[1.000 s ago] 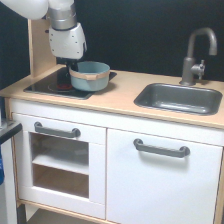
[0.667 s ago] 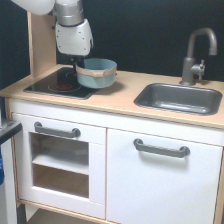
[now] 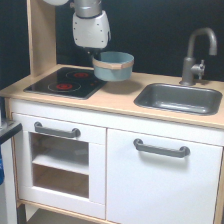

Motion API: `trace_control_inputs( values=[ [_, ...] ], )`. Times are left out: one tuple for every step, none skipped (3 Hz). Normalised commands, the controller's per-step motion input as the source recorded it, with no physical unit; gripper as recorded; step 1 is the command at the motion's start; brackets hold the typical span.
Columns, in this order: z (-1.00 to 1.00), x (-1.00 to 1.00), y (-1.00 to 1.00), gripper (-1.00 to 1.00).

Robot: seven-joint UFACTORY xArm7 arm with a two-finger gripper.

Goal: Place the pot in the sink

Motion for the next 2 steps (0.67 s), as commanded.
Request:
trace_control_inputs(
  values=[
    [0.06,0.99,0.05,-1.0],
    [-0.42,1.0,-0.01,-1.0]
  ],
)
